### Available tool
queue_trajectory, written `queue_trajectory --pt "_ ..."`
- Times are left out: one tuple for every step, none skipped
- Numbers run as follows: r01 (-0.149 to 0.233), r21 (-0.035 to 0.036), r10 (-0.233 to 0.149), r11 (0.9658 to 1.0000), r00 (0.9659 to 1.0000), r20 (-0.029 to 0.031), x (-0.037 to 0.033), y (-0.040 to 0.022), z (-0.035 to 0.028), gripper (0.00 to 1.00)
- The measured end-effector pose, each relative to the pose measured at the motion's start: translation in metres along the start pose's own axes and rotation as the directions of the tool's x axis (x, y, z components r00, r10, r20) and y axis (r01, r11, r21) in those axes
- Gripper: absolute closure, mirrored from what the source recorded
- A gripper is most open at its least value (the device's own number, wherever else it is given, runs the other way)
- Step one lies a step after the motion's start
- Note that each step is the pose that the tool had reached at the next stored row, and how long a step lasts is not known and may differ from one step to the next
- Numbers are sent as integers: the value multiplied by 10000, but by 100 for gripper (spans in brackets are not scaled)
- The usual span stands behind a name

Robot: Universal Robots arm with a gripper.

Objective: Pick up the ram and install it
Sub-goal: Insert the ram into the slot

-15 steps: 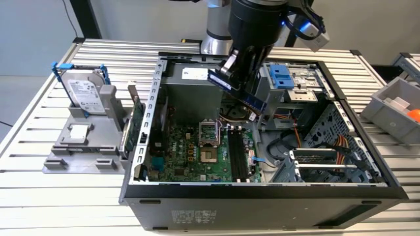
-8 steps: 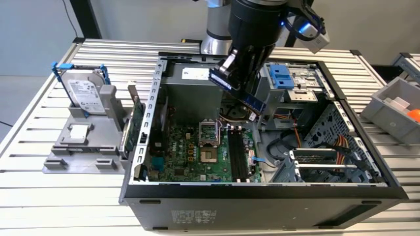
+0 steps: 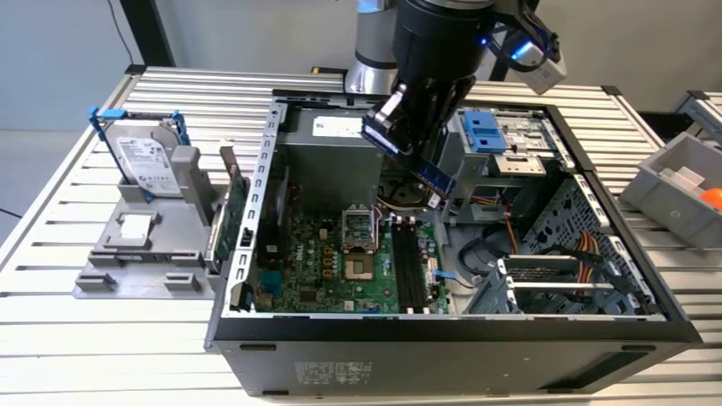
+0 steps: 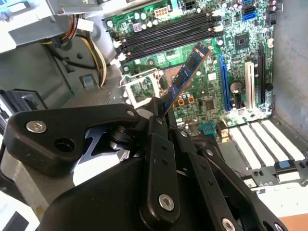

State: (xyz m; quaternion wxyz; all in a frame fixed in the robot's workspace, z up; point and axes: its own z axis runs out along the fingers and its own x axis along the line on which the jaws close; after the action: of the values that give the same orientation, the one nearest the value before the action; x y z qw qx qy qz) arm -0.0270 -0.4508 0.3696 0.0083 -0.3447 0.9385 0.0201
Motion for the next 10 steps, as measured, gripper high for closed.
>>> queue_trajectory --pt "-65 2 65 10000 10000 2 0 0 0 100" --pt "-129 4 129 9999 9999 4 0 0 0 100" --pt "-194 6 194 9998 9998 6 0 0 0 100" --pt "-257 7 257 9997 9997 9 0 0 0 100" --pt "-316 9 316 9995 9995 10 0 0 0 100" --pt "-382 11 382 9993 9993 12 0 0 0 100" --pt "-445 12 445 9990 9990 15 0 0 0 100" --pt "-505 14 505 9987 9987 17 0 0 0 100" --pt "-570 16 570 9984 9984 19 0 0 0 100" --pt "-634 18 634 9980 9980 21 0 0 0 100"
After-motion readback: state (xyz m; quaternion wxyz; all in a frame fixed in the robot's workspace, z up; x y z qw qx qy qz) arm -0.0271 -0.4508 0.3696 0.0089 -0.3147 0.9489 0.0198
